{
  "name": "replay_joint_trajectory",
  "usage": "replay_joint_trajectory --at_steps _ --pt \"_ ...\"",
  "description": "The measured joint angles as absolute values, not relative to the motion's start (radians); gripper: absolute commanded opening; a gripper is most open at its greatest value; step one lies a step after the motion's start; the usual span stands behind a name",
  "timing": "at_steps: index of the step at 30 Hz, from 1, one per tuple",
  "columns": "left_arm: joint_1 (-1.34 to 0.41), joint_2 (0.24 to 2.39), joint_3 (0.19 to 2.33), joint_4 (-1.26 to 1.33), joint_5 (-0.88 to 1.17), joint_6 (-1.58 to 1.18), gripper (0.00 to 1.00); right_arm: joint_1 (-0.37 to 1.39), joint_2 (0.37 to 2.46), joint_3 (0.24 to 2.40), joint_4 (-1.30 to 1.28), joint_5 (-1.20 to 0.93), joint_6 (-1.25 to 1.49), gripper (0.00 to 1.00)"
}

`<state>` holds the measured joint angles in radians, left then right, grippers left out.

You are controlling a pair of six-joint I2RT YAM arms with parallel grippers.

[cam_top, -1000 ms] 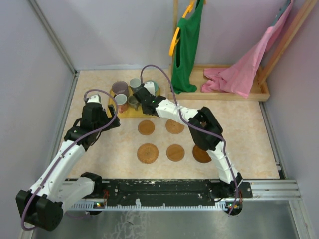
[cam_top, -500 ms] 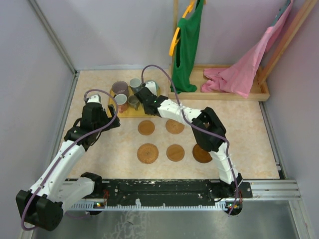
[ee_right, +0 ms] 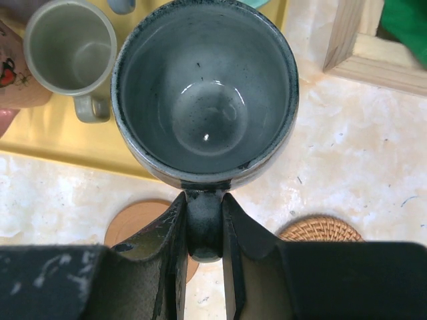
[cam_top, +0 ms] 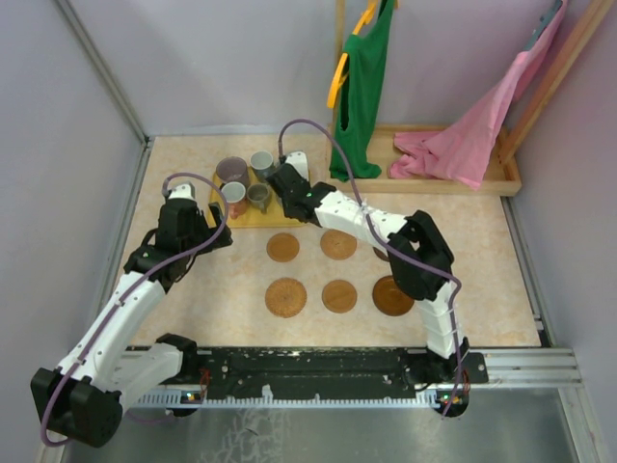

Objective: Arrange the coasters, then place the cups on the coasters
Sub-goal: Pick up the cup from the tray, then place the cup on the coaster.

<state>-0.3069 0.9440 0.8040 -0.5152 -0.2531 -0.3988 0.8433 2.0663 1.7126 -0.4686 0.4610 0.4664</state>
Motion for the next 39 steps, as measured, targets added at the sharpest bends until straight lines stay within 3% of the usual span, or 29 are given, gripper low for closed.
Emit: replay_joint_trajectory --at_steps 5,22,39 --pt "-0.307 0.944 0.804 -0.515 -0.247 -0.399 1.00 0.843 1.994 1.678 -0.461 0.478 0.464 0.00" --pt "-0.307 0.977 0.804 -0.493 -0.199 -0.403 1.00 0.826 1.460 1.093 -0.459 0.579 0.504 0.00" --pt "-0.307 1.002 0.806 -0.478 -0.144 -0.408 1.00 0.688 1.215 0.757 -0.381 0.618 0.514 0.00"
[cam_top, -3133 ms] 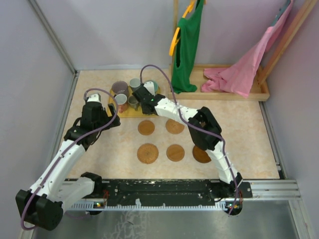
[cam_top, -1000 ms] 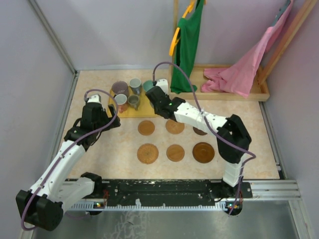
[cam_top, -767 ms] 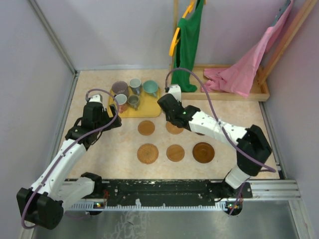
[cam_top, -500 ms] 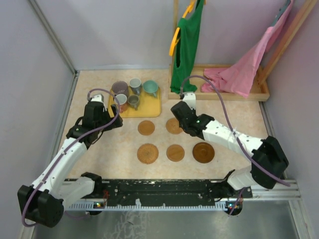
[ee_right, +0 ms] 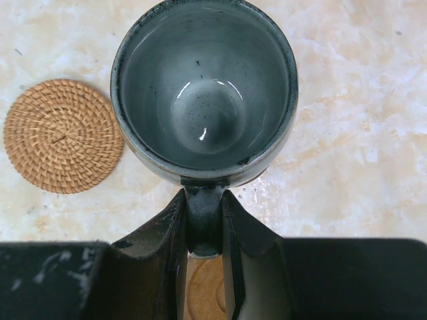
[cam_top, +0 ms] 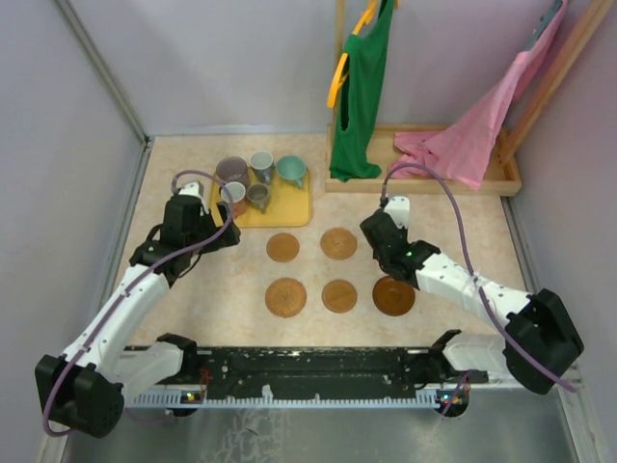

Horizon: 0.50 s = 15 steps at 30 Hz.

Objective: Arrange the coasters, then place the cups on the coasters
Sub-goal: Place the cup on the coaster.

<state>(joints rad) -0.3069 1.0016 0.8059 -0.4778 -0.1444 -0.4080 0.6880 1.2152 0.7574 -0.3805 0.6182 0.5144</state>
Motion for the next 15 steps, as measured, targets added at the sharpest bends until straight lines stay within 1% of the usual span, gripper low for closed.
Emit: replay_joint_trajectory --at_steps 15 --pt "-0.307 1.015 0.819 -0.477 -0.141 -0.412 1.00 0.616 1.173 0.609 -0.242 0.566 0.463 0.00"
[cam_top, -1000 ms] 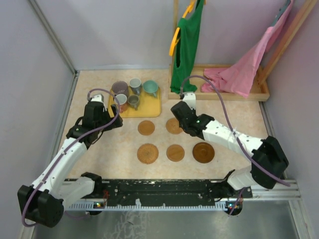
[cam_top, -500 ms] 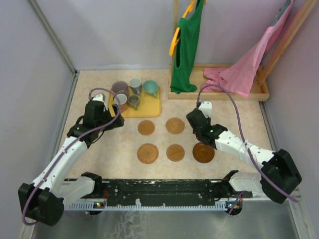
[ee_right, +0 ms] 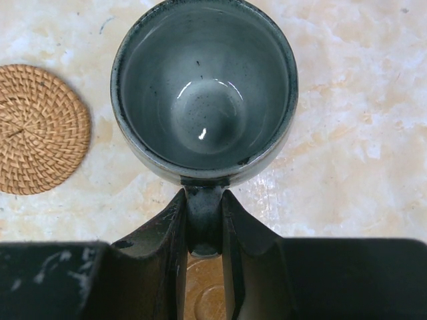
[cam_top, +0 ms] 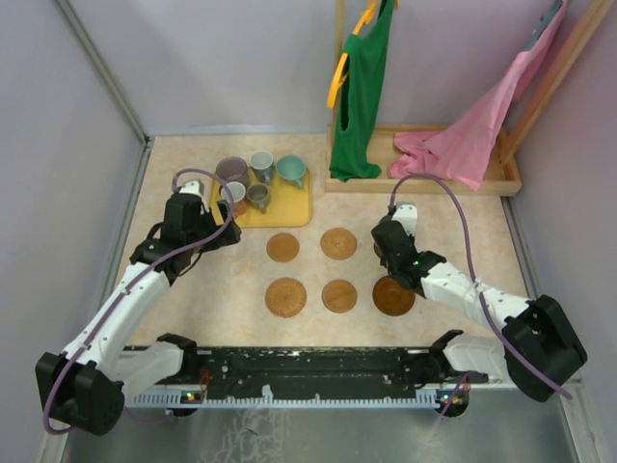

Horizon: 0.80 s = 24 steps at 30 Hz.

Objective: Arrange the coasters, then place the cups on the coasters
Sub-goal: Place the cup on the coaster.

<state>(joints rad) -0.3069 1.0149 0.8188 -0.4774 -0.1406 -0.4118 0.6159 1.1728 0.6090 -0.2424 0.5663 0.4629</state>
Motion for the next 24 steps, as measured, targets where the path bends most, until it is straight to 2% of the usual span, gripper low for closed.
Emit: replay_joint_trajectory --at_steps 24 --pt "-0.307 1.015 0.819 -0.478 -0.141 -0.412 1.00 0.599 1.171 0.563 -0.188 0.538 0.471 0.00"
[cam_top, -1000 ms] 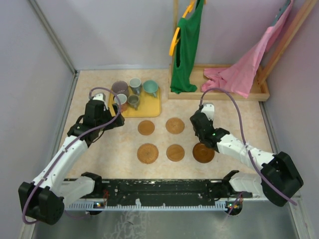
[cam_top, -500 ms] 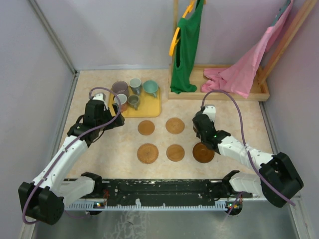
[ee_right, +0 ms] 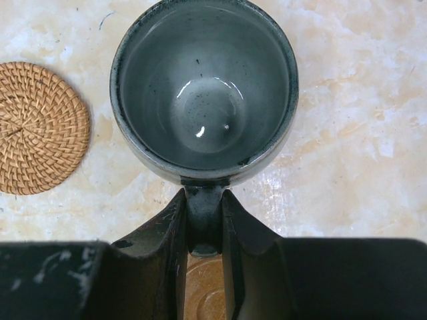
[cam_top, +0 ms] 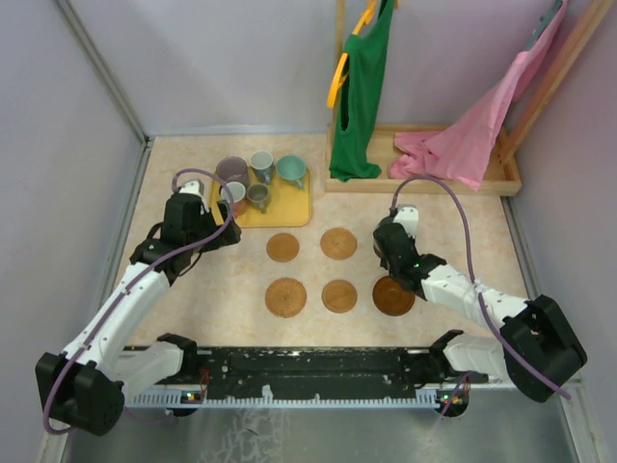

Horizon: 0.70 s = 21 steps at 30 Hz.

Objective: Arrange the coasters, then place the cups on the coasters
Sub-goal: Place the cup on the coaster.

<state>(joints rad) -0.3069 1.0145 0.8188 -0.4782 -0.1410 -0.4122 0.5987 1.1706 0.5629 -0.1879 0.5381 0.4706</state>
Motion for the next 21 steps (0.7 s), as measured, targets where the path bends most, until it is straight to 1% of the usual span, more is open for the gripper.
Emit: replay_joint_trajectory --at_steps 11,15,19,21 --pt "-0.307 1.015 0.818 -0.478 -0.141 -0.415 1.00 0.598 1.153 0.550 -0.189 0.532 0.500 0.00" --pt "-0.307 1.015 0.818 -0.478 -0.139 -0.418 1.00 0.598 1.143 0.543 -0.194 0.524 0.509 0.08" --pt "-0.307 1.015 0.818 -0.477 -0.138 -0.421 1.00 0.598 1.135 0.537 -0.192 0.519 0.514 0.10" --pt "-0.307 1.015 0.818 -0.477 -0.138 -0.422 1.00 0.598 1.134 0.537 -0.193 0.518 0.518 0.13"
